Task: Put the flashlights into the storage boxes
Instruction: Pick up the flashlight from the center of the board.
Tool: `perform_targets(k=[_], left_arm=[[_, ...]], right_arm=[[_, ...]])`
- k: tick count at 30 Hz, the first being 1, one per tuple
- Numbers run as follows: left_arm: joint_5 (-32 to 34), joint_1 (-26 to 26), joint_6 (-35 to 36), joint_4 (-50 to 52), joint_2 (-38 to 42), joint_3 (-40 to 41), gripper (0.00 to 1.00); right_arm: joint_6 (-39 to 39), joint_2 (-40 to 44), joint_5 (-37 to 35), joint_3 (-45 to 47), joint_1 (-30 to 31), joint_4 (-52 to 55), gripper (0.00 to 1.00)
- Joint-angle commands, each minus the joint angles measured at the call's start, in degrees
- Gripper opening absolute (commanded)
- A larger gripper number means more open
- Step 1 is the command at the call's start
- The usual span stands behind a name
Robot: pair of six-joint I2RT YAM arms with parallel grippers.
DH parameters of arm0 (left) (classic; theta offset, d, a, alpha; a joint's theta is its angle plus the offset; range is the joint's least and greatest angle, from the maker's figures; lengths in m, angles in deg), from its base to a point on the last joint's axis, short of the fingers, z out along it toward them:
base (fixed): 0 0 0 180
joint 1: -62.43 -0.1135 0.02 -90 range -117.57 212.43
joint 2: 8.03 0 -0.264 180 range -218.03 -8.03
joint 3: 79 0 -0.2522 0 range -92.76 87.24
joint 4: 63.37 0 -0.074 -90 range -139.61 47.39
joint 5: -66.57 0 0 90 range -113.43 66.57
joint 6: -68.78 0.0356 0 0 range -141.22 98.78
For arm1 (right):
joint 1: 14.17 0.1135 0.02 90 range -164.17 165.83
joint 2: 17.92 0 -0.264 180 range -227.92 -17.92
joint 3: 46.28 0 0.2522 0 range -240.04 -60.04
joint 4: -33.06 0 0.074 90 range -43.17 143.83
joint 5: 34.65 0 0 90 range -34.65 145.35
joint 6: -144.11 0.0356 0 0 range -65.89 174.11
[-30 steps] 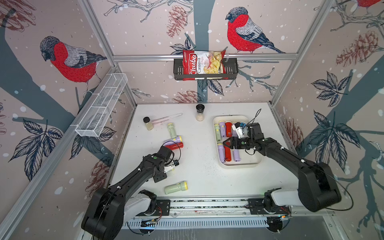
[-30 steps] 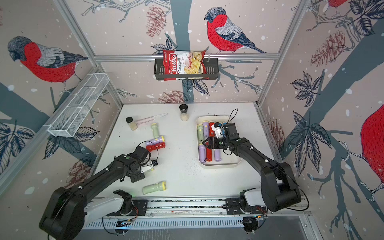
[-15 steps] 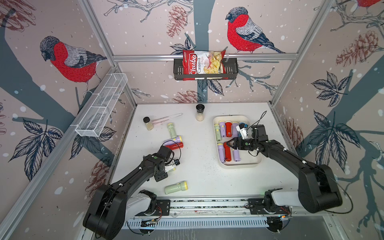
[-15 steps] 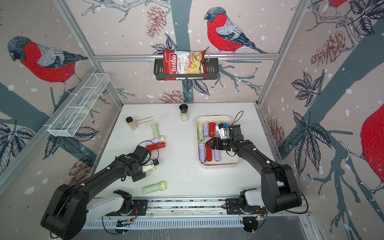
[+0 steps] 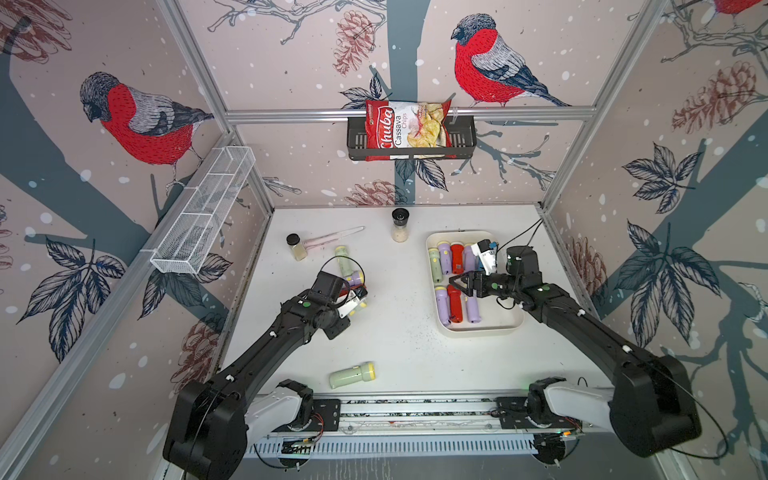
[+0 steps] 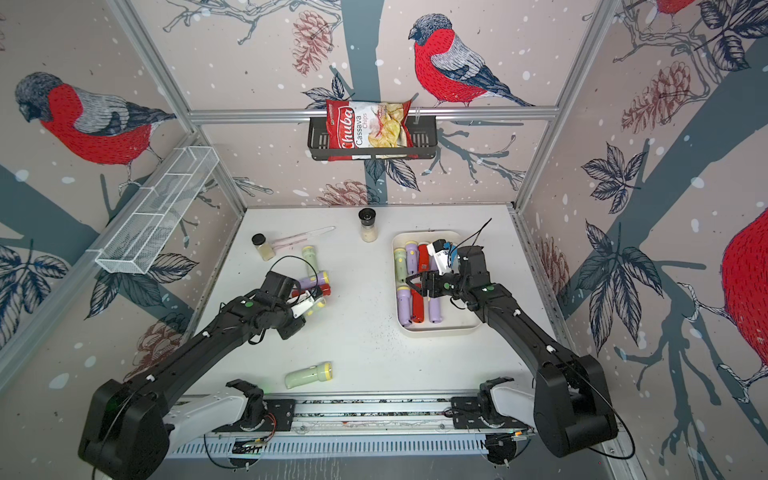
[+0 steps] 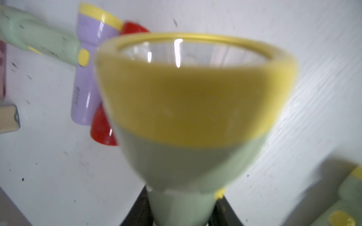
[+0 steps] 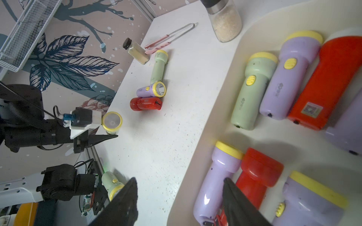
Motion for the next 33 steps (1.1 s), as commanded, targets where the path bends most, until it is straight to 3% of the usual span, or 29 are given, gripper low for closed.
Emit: perform_targets(k=[1,8,14,19,26,33], left_arm=[[-9.4,-0.1,-8.8,-7.7,-0.8,-2.5,0.00],[-22.4,-0.1,-23.5,-20.1,-4.2,-5.5,0.00],[-28.5,1.4,-43.8,-38.0,-7.3,-0.3,0.00],[-26.6,6.7,-47.3,-46.9,-6.5,4.3,0.00],[-26.9,10.2,-54.5,-61.8,-6.1,11.7,0.00],[-27.1,11.5,-56.2,-66.0,-7.4,13.1,0.00]], right_arm=[[2.6,0.9,-1.8,-0.5,1.0,-3.1,0.68],[7.1,2.4,-4.4,-0.6,3.1,-6.0,0.67],[11.9,2.1,-6.8,-0.7,5.4,-9.9,0.67],[14.1,2.0,-9.2,-0.7,7.0,-11.3,0.66],[15.0,1.0,-10.3,-1.4,9.5,-10.7,0.67],[15.6,0.1,-12.7,-2.7,12.0,-9.3,0.71]])
